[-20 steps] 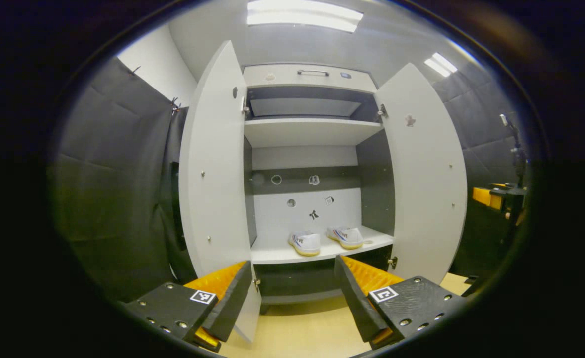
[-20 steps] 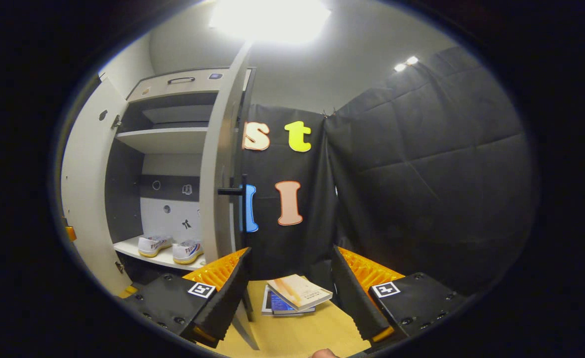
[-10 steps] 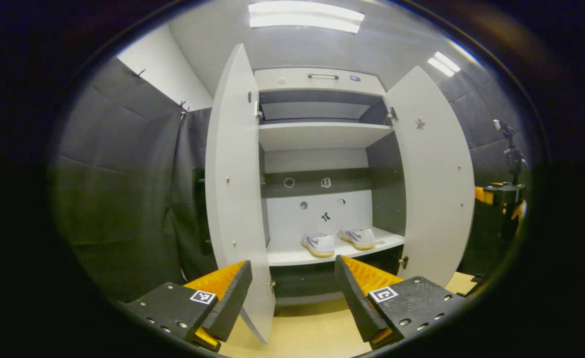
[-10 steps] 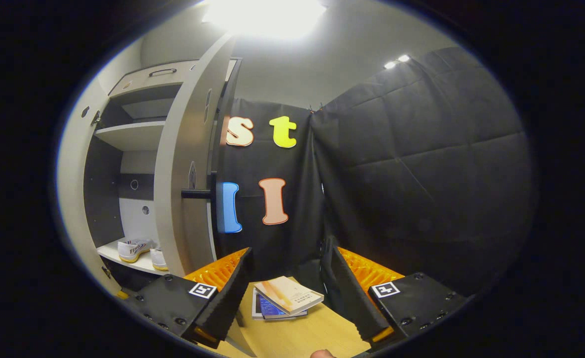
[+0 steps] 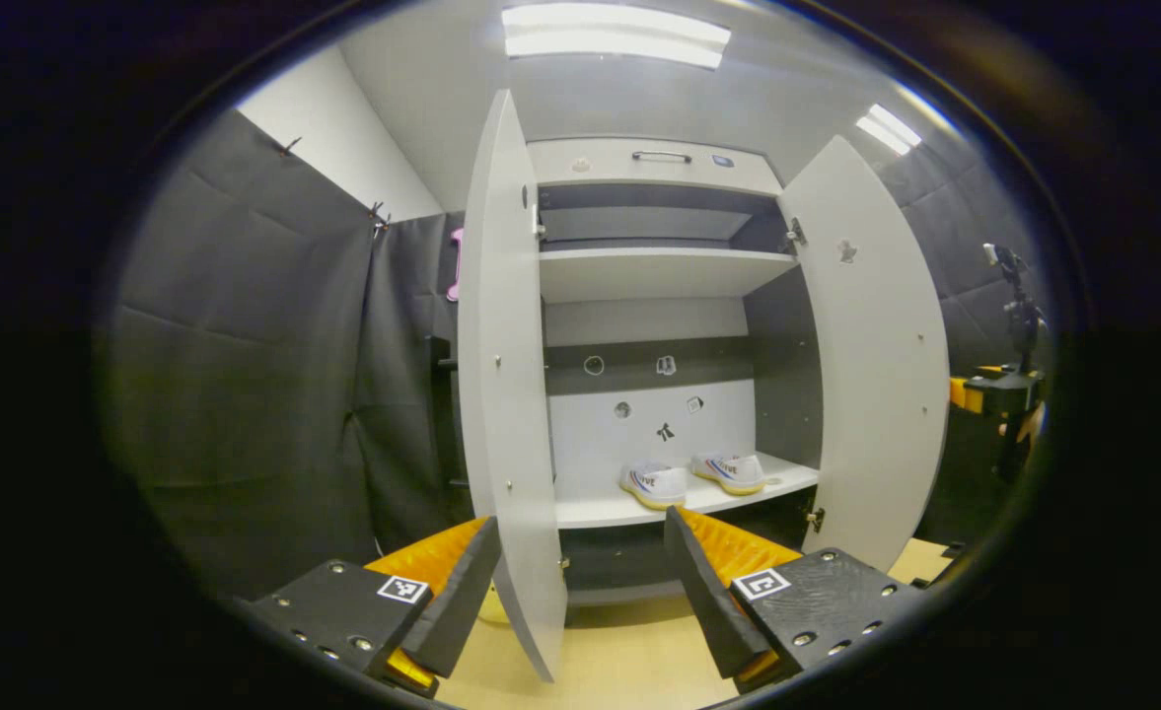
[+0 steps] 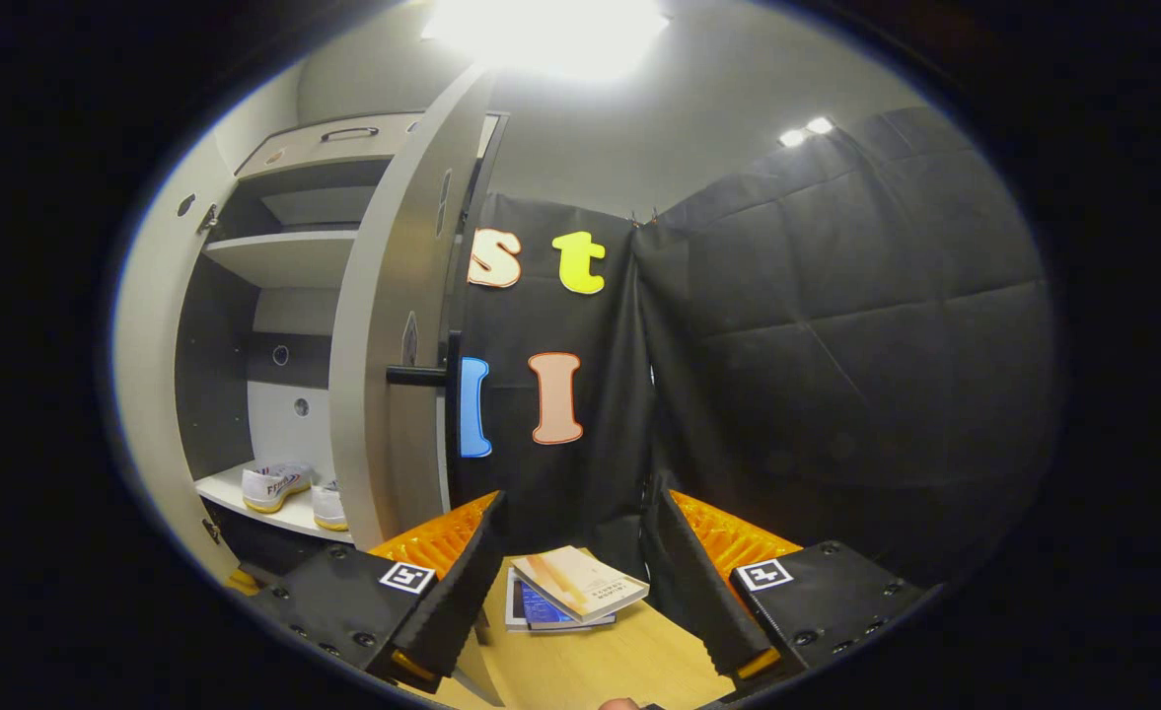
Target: Grab one shoe with the right hand and put it into the shoe cabinet, grab the other shoe with the left hand and put it into the shoe cabinet; then close the right door with the right hand and the left door with the left hand.
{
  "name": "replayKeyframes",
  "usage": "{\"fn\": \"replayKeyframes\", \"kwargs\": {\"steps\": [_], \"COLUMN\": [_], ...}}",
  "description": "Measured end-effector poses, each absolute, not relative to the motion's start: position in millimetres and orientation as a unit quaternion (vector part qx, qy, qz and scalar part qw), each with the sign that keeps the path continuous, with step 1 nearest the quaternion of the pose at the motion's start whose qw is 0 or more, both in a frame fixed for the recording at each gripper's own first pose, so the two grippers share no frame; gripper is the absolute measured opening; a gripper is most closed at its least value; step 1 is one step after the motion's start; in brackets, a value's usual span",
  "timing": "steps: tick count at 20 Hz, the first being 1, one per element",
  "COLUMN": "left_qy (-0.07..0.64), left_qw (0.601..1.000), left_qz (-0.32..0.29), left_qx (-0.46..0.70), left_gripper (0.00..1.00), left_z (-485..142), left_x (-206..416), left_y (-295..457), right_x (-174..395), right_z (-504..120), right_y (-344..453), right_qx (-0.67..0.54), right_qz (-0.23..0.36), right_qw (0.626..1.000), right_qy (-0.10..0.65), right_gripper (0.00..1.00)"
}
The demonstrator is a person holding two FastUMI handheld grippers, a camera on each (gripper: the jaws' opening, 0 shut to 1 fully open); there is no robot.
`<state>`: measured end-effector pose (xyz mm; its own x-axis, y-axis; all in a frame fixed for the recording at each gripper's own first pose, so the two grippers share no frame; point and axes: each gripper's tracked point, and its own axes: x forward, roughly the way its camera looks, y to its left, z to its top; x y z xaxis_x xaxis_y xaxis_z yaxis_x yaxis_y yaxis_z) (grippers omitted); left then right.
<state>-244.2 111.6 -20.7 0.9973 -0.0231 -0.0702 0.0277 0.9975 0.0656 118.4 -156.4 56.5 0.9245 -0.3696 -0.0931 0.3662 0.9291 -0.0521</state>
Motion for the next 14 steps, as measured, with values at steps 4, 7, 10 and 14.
{"fn": "replayKeyframes", "kwargs": {"steps": [4,7,10,14], "left_qy": [0.041,0.042,0.045,0.040], "left_qw": [0.999,0.999,0.999,0.999], "left_qz": [-0.013,-0.010,-0.003,0.007], "left_qx": [0.028,0.029,0.028,0.030], "left_gripper": [0.96,0.96,0.96,0.96], "left_z": [-27,-28,-29,-25], "left_x": [-246,-249,-252,-255], "left_y": [115,120,125,131], "right_x": [119,120,124,127], "right_z": [58,57,57,55], "right_y": [-137,-125,-114,-94], "right_qx": [-0.019,-0.015,-0.010,-0.003], "right_qz": [-0.170,-0.158,-0.146,-0.116], "right_qw": [0.984,0.986,0.988,0.992], "right_qy": [0.049,0.049,0.050,0.051], "right_gripper": [0.95,0.91,0.91,0.91]}}
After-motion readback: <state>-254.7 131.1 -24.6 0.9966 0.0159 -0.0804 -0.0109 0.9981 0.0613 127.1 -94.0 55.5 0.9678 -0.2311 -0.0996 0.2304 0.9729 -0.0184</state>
